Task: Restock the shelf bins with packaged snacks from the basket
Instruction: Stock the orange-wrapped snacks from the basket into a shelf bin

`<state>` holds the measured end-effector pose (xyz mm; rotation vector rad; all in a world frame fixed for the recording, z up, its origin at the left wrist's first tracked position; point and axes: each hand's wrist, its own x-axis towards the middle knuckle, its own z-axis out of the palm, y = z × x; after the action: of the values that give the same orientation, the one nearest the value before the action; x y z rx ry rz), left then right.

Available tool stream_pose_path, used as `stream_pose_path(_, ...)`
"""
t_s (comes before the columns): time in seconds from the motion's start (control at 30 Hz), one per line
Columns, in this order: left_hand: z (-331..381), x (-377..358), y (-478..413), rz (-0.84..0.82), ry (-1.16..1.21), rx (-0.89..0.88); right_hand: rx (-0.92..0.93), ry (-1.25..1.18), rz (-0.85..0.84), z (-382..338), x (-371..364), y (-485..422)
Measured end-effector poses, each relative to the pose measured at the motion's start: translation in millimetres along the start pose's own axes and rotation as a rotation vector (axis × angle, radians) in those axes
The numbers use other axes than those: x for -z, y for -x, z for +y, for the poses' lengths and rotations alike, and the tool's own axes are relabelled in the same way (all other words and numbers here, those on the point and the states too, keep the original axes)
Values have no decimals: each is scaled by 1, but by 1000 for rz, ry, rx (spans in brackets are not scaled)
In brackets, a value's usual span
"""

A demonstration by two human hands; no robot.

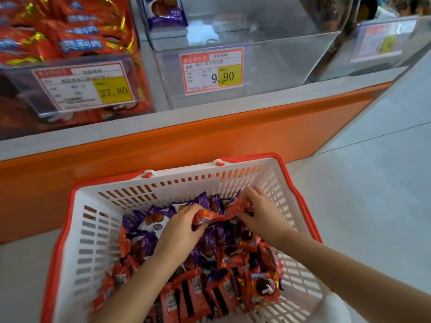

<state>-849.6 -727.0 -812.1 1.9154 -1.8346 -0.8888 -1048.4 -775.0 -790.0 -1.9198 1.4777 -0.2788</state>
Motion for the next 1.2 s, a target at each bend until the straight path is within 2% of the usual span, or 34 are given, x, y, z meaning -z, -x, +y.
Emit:
stream_pose_path(0.07, -4, 3, 5, 92, 96, 35, 12, -149, 55, -9, -6, -2)
stream_pose_path(0.2, 0, 17, 14, 349, 308, 106, -93, -447, 202, -25, -14, -4)
stream_pose_path(0.3, 1, 31, 18, 460, 377, 102, -162, -585, 179, -32, -13, -5)
stream_pose_path(0.47, 6, 45, 23, 455, 380, 78, -360, -925, 14, -45, 4, -10)
stream_pose_path(0.63, 21, 53, 26, 417, 475, -6, -471, -1164, 53, -66, 9, -8)
stream_pose_path(0.77, 31, 66, 31, 371, 486, -54, -495, -1169, -50, -77, 13, 1)
stream_pose_path(0.9, 44, 77, 43, 288, 520, -73, -354, -1063, -113, -99, 25, 10)
stream_pose_path(1.03, 60, 98, 60, 206, 686, -30, -244, -939, -93, -117, 35, 16)
stream_pose_path(1.13, 64, 108, 67, 293, 637, 29, -185, -890, -48, -129, 39, 19)
stream_pose_path(1.2, 68, 116, 72, 353, 684, 85, -158, -895, -52, -137, 43, 23)
